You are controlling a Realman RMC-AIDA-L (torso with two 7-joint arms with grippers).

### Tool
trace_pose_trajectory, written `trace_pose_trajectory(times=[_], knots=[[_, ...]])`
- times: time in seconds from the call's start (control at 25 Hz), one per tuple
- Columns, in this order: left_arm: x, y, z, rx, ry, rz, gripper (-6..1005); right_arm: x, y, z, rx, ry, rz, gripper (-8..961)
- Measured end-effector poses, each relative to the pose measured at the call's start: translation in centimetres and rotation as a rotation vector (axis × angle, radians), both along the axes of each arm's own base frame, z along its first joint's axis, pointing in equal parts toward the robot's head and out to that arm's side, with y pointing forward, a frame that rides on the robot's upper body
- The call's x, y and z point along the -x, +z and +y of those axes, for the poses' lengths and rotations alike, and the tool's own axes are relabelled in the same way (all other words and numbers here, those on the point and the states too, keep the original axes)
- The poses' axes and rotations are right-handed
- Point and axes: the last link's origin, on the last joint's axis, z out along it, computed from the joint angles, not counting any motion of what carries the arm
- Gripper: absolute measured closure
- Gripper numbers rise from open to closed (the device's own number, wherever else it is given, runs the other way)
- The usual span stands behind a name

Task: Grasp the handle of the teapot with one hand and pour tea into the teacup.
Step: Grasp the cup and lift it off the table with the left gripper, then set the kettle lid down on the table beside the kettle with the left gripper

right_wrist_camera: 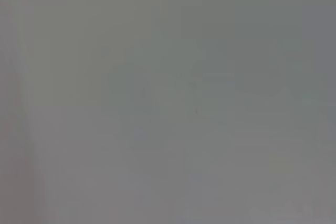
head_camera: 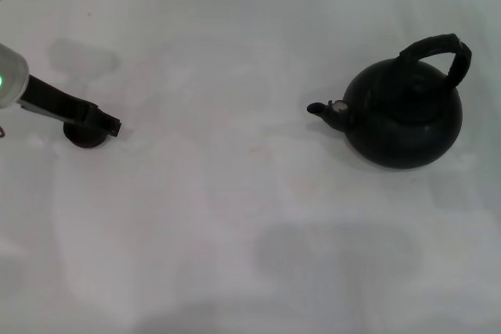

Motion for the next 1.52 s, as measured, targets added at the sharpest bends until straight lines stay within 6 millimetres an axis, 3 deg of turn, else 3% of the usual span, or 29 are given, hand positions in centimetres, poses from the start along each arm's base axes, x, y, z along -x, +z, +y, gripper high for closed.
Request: trace_pose_trajectory(times=[0.6,0.92,1.08,1.52], knots=[[-0.7,-0.2,0.3,0.022,-0.006,-0.001,259,0.0,-0.1,0.1,0.005,-0.002,0.001,82],[-4.7,0.0,2.0,0.029,-0.115,-0.017,296,0.0,-0.1,0.1,0.003,-0.002,0.001,82],[-8.3,-2.4,2.6,0.116,-0.236,-0.022,296,0.1,-0.1,0.1,0.003,-0.002,0.004,83],[-12.8,-8.0,0.9,0.291,-0.412,-0.011,296,0.0,-0.1,0.1,0.005,-0.002,0.006,83]])
